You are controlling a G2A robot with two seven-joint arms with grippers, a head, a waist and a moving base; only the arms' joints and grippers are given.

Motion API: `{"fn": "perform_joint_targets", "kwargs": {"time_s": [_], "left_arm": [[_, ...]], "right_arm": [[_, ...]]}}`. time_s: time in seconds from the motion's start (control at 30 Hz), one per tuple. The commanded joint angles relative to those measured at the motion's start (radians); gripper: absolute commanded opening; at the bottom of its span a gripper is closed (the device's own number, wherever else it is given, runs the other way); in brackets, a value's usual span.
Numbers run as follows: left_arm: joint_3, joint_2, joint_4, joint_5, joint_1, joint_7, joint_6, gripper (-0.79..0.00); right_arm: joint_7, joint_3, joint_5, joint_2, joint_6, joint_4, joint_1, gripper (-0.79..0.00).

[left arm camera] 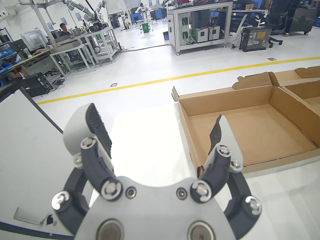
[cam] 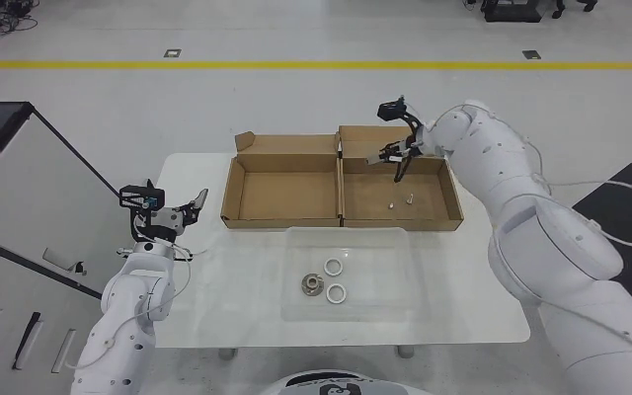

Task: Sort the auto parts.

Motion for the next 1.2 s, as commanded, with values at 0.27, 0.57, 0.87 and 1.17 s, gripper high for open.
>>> {"fn": "perform_joint_targets", "kwargs": {"time_s": [0.27,0.57,0.87,1.17], "left_arm": [[0.000,0.000,0.000,0.000,0.000,0.000,0.000,0.000],[0.000,0.000,0.000,0.000,0.000,0.000,0.000,0.000],[0.000,0.000,0.000,0.000,0.000,0.000,0.000,0.000],[0.000,0.000,0.000,0.000,0.000,0.000,0.000,0.000]], "right_arm": [[0.061,0.174,0.238,0.131,-0.212,-0.150,-0.077,0.000],[0.262,0.505,0.494,0.348,-0.092,-0.715,-0.402,0.000],[0.336,0.992,0.657,0.488,0.102,-1.264,-0.925,0.000],[0.370,1.183,0.791,0.509,0.087,-1.329,-1.138,0.000]]}}
